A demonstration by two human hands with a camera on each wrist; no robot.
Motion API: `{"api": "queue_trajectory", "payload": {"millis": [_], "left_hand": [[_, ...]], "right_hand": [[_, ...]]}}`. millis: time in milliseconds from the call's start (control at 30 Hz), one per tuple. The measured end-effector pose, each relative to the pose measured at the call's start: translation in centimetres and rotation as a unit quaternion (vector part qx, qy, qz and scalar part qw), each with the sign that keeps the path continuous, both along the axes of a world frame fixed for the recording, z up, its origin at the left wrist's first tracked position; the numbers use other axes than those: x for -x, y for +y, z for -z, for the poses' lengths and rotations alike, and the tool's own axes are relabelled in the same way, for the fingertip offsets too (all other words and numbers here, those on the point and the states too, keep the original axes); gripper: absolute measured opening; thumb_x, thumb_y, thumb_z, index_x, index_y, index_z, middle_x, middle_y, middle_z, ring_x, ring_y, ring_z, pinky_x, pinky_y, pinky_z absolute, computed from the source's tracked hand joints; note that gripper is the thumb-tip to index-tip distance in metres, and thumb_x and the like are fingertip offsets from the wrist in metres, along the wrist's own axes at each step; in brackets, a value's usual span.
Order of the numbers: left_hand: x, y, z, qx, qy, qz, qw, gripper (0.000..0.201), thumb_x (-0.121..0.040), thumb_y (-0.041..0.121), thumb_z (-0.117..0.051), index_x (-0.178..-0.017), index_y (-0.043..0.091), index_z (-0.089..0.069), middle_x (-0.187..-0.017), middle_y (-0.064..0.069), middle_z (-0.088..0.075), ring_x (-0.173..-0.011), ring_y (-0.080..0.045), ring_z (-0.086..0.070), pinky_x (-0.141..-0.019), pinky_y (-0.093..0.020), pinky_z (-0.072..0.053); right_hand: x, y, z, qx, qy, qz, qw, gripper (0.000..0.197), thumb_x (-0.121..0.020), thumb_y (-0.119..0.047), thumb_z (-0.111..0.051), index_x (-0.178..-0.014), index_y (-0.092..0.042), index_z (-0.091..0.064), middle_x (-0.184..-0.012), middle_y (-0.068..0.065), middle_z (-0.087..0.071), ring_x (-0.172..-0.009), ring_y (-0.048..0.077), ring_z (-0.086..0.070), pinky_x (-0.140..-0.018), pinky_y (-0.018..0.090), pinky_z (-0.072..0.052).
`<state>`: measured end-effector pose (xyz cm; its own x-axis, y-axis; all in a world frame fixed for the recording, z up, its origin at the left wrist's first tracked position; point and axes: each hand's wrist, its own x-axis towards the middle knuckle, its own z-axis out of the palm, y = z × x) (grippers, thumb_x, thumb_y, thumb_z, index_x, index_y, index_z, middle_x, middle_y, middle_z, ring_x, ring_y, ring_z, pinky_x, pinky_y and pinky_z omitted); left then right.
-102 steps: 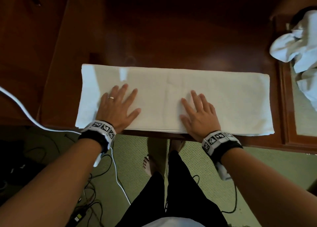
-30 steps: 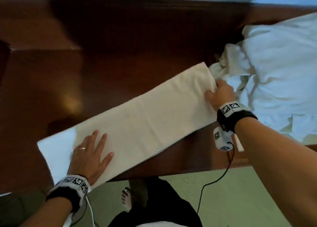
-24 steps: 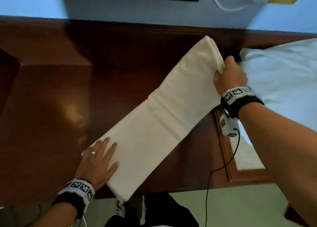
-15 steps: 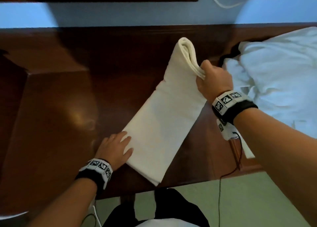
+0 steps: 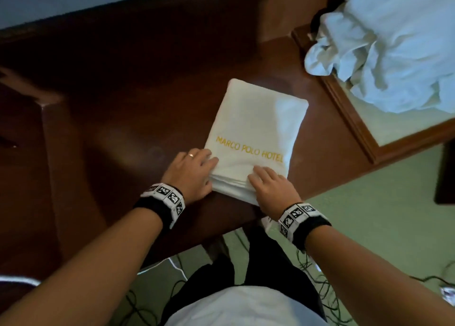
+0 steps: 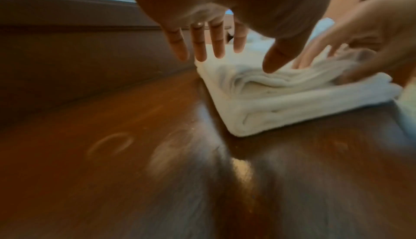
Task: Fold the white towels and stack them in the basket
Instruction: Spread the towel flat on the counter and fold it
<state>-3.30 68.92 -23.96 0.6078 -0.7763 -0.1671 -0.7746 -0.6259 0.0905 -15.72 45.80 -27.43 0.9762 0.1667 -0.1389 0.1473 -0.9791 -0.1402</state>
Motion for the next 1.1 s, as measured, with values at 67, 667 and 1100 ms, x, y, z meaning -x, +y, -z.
{"api": "queue_trajectory", "payload": {"millis": [67,667,1100], "left_hand": [[0.0,-0.9,0.6,-0.043,-0.002,0.043,0.998,0.055,-0.066,0.038,-0.074,-0.116,0.017,-0.063,-0.124,-0.011,-0.06,-0.105,-0.034,-0.059,-0.079,-0.043,-0.048],[2.1,-2.2,3.4,0.065,0.012,0.061,0.996,0.031,-0.068,0.007,-0.076,-0.094,0.011,-0.062,-0.092,-0.013,-0.054,-0.077,-0.036,-0.053,-0.054,-0.042,-0.049],[-2.2,-5.7,2.4,0.145,-0.05,0.034,0.988,0.049,-0.088,0.055,-0.05,-0.112,0.015,-0.067,-0.111,-0.009,-0.064,-0.101,-0.035,-0.059,-0.08,-0.044,-0.042]], "right_hand": [[0.8,-1.2,0.6,0.0,0.013,0.018,1.0,0.049,-0.064,-0.004,-0.059,-0.113,-0.003,-0.063,-0.13,0.023,-0.058,-0.118,0.042,-0.058,-0.084,0.048,-0.057],[4.5,-3.7,0.5,-0.034,-0.056,0.157,0.985,0.036,-0.063,-0.005,-0.072,-0.095,-0.014,-0.059,-0.093,0.008,-0.054,-0.08,0.031,-0.048,-0.062,0.04,-0.046],[-0.8,-3.5,-0.9,-0.061,-0.18,0.172,0.967,0.022,-0.091,-0.031,-0.057,-0.098,-0.012,-0.068,-0.101,0.009,-0.064,-0.086,0.033,-0.058,-0.068,0.041,-0.048]]}}
